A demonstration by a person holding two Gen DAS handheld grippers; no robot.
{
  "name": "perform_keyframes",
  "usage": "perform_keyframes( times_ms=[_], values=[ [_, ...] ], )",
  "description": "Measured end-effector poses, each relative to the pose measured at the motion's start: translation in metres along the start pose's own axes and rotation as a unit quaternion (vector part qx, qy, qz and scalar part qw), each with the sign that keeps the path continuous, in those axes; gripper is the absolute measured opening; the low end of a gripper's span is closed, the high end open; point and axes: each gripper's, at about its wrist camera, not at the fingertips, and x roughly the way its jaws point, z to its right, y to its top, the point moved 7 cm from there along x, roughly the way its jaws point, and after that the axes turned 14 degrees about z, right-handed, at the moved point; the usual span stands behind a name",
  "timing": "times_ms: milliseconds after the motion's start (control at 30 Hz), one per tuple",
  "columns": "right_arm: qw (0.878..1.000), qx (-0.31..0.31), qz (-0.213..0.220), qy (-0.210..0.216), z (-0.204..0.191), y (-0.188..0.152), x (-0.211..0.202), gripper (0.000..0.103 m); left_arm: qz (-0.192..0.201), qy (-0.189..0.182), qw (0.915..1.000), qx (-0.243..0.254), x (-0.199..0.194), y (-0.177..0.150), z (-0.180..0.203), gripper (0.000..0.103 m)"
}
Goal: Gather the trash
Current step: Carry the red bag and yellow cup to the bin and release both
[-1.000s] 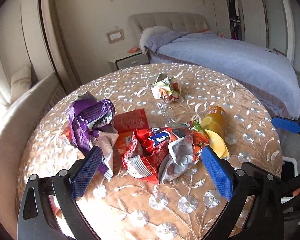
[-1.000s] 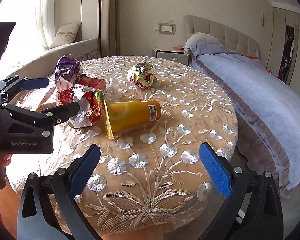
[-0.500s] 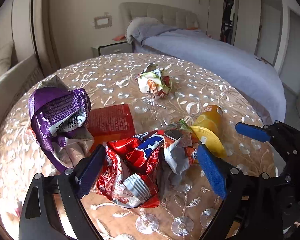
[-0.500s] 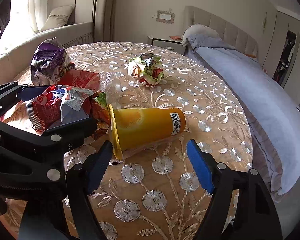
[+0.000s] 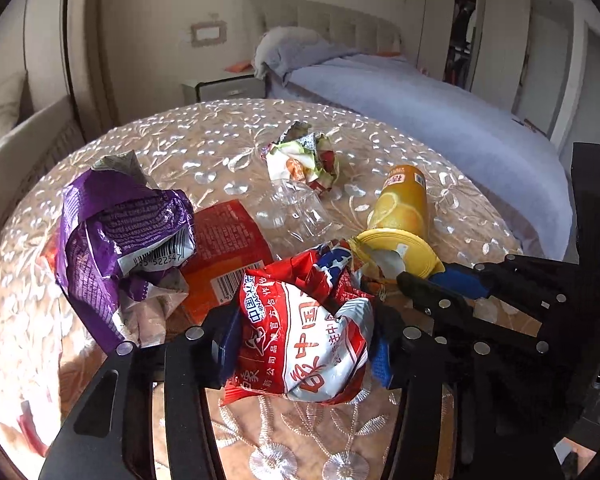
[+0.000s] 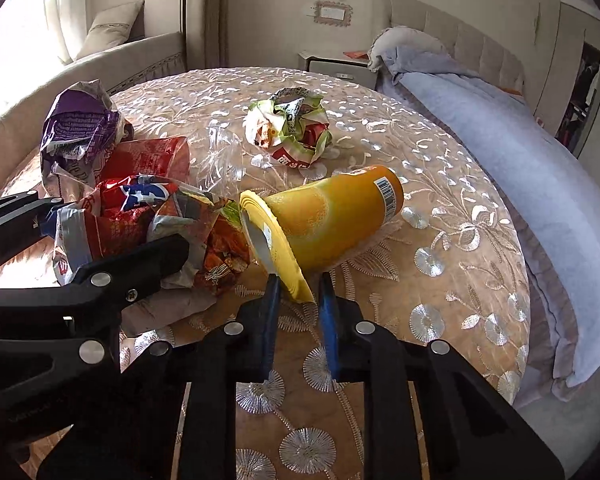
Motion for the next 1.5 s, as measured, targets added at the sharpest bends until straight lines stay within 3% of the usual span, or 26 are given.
perform_keyframes(
  times_ms=[67,400,633,867,1300,1500],
  values=[
    [1.000,0.009,0.008,0.000,0.007,0.000,-0.004,0.012,0.007,0.005,1.0000,0.001,-0.007,0.000,0.001,0.050],
    [0.996,0.032,0.080,0.006,0.033,0.006,-0.077,0.011,0.054,-0.004,0.9985,0.000,-0.062,0.015,0.024,0.049],
    [0.992,0.030,0.123,-0.006,0.055,0.007,-0.138,0.011,0.087,-0.022,0.9954,0.033,-0.098,0.027,0.074,0.049],
    [0.987,0.041,0.151,-0.046,0.098,-0.007,-0.188,0.011,0.100,-0.056,0.9914,0.063,-0.118,0.026,0.131,0.049],
    [0.983,0.066,0.120,-0.119,0.162,-0.080,-0.236,0.011,0.065,-0.129,0.9812,0.128,-0.108,-0.011,0.238,0.049],
    [0.984,0.080,0.082,-0.134,0.189,-0.127,-0.241,0.011,0.020,-0.182,0.9679,0.172,-0.084,-0.049,0.292,0.050]
  ],
)
